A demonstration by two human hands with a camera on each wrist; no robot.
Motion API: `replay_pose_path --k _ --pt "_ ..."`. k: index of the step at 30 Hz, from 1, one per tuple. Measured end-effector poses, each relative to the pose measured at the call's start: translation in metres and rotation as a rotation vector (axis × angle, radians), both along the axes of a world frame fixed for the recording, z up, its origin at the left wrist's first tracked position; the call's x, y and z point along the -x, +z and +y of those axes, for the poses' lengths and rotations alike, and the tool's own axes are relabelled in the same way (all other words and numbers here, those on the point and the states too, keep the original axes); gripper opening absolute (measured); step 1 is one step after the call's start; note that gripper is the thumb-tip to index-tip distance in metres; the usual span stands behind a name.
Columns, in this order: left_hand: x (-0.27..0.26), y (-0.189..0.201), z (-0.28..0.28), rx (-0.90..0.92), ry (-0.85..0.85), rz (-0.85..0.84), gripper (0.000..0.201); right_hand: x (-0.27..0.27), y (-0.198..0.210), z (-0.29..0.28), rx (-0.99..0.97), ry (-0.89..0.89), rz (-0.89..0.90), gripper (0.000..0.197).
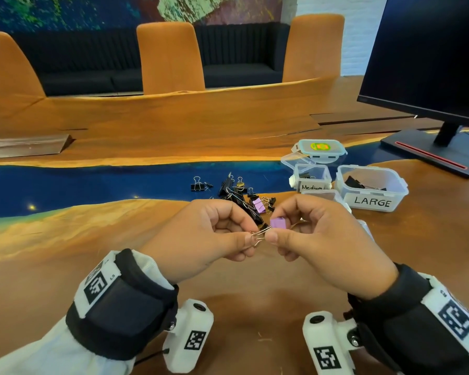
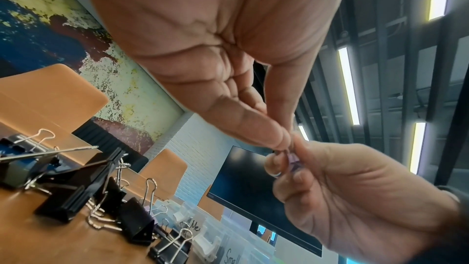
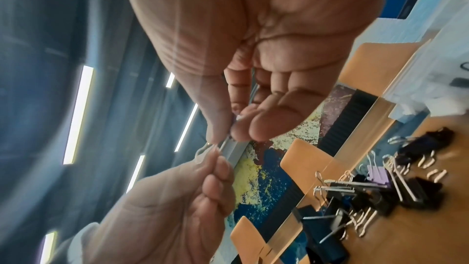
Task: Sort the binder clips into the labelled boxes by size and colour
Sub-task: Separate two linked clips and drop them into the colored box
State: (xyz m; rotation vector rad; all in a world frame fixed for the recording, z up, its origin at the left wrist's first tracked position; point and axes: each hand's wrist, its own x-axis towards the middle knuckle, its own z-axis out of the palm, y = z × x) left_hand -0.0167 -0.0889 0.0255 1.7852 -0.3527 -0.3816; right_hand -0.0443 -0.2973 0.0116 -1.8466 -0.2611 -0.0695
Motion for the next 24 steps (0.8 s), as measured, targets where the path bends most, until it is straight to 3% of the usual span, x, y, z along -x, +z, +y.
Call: replay_pose_path --k 8,12,17,24 --pt "0.000 -0.008 0.003 0.063 -0.013 0.033 0.019 -0.005 0.008 0.002 0.172 0.029 0.021 0.019" --pt "-0.004 -0.013 0.005 0.040 0.091 0.022 0.012 -0.027 0.036 -0.025 0.575 0.051 -0.039 0.030" --pt "-0.007 -0.013 0.012 0.040 0.174 0.033 0.016 -0.089 0.064 -0.077 1.096 0.048 0.057 0.030" --pt "-0.009 -0.014 0.014 0.045 0.204 0.034 0.016 -0.138 0.052 -0.098 1.328 0.022 0.156 0.037"
